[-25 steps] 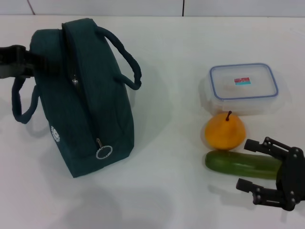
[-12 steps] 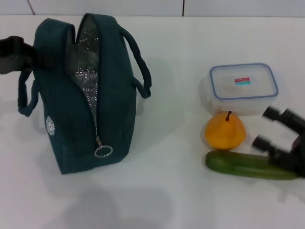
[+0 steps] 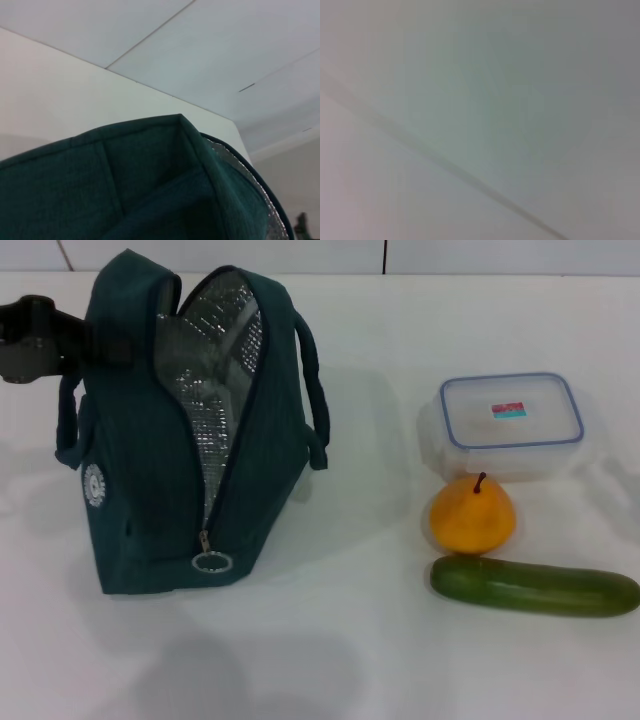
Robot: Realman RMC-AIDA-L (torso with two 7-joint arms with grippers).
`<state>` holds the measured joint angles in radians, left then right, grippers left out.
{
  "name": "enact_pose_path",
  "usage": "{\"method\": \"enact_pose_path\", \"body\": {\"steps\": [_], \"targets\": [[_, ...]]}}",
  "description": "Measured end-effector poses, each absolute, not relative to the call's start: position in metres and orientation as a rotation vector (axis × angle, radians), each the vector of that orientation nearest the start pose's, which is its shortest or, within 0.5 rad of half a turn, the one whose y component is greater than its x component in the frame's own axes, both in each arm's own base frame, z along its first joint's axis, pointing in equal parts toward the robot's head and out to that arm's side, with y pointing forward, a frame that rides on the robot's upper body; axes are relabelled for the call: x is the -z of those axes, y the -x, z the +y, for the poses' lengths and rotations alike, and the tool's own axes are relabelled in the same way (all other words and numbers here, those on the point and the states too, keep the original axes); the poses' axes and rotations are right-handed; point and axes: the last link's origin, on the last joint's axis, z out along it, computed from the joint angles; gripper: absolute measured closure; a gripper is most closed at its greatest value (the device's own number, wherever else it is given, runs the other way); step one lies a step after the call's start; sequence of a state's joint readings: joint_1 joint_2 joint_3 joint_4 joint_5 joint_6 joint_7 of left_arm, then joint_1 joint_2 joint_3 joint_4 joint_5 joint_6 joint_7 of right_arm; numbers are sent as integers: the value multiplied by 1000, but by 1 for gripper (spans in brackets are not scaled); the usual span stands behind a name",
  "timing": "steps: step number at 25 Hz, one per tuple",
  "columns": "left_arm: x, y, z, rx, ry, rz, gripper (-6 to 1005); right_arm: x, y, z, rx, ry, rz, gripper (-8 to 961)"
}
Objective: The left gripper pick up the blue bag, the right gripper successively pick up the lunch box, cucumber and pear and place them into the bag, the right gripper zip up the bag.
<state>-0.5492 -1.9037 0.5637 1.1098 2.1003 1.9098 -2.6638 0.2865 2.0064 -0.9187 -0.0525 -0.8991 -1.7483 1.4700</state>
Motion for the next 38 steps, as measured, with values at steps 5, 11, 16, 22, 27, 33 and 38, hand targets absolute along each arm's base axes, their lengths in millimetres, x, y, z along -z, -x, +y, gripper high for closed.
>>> {"method": "enact_pose_path", "body": {"steps": [5,11,16,22,27,33,38], "targets": [[-146,240,335,616,2331,-1801,955,-21,-347,259,-1695,1441,1621,98],[-146,239,336,616,2334,-1793,955,-5,-347,280,-1602,1413,1731,98],[-144,235,340,614,2343,-1778,955,5,-344,292,-1540,1415,1777,98],[-144,233,342,617,2349,-1768,955,22,-336,313,-1417,1465,1832,98],[-145,232,343,620,2347,-1760,955,26,-333,324,-1369,1464,1843,98],[-145,229,346,625,2358,-1742,955,29,-320,344,-1349,1498,1833,98],[-145,227,348,629,2359,-1727,955,29,-311,353,-1355,1525,1821,98]]}}
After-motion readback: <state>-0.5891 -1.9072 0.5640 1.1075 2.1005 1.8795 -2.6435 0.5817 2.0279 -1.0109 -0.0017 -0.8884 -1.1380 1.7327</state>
